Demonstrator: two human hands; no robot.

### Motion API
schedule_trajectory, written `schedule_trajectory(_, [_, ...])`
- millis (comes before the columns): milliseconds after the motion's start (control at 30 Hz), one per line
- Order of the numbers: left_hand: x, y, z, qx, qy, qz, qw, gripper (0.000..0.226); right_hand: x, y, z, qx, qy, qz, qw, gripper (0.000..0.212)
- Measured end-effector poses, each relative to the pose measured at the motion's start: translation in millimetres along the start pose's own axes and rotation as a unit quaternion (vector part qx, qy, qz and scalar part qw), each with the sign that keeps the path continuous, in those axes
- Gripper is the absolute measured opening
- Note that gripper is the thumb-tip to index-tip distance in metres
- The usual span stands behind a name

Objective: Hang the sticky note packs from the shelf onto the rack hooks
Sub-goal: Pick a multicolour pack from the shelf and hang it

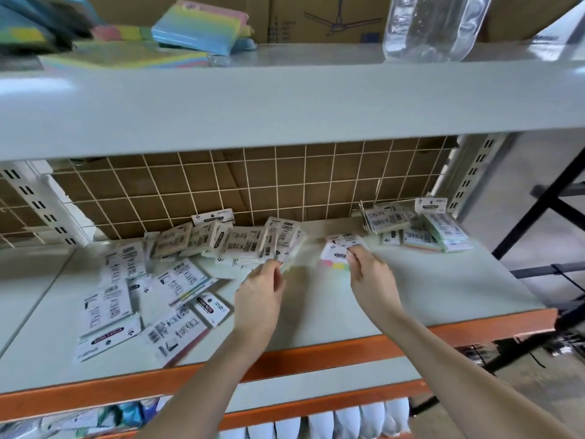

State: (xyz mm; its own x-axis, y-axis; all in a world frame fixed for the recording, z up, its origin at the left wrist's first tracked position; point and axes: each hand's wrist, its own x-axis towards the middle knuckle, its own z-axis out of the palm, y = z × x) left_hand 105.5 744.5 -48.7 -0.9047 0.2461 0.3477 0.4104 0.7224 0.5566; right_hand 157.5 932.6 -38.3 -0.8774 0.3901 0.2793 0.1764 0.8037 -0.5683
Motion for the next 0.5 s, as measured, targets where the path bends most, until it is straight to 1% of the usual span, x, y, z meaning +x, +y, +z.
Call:
schedule_trajectory(67, [3, 5, -3, -0.118, 0.033, -0.056, 0.991, 0.01, 7, -3, -7, 0.046, 0.022, 0.033, 0.998, 0.019])
schedule_trajectory(133, [12, 10, -6, -0.24, 0.042, -0.146, 0.959, 0.017, 14, -4, -12, 0.113, 0.025, 0.087, 0.989, 0.022])
schedule_trajectory(233, [21, 19, -6, -0.413, 0.028, -0.269, 0.87, 0.026, 17, -1, -18, 0.231, 0.008, 0.18, 0.956, 0.024])
schedule_trajectory(300, [23, 25, -3, -0.478, 0.016, -0.313, 0.821, 0.027, 16, 0, -23, 0.296, -0.015, 0.249, 0.922, 0.027])
schedule_trajectory(367, [21, 31, 1, -0.533, 0.009, -0.353, 0.768, 0.023, 11, 2, -26, 0.328, -0.056, 0.305, 0.892, 0.026])
schedule_trajectory(433, [20, 38, 6, -0.589, 0.004, -0.39, 0.708, 0.02, 5, 5, -27, 0.34, -0.103, 0.331, 0.874, 0.03])
schedule_trajectory(500, [19, 47, 9, -0.636, -0.002, -0.414, 0.651, 0.02, -1, 5, -29, 0.367, -0.136, 0.336, 0.857, 0.034])
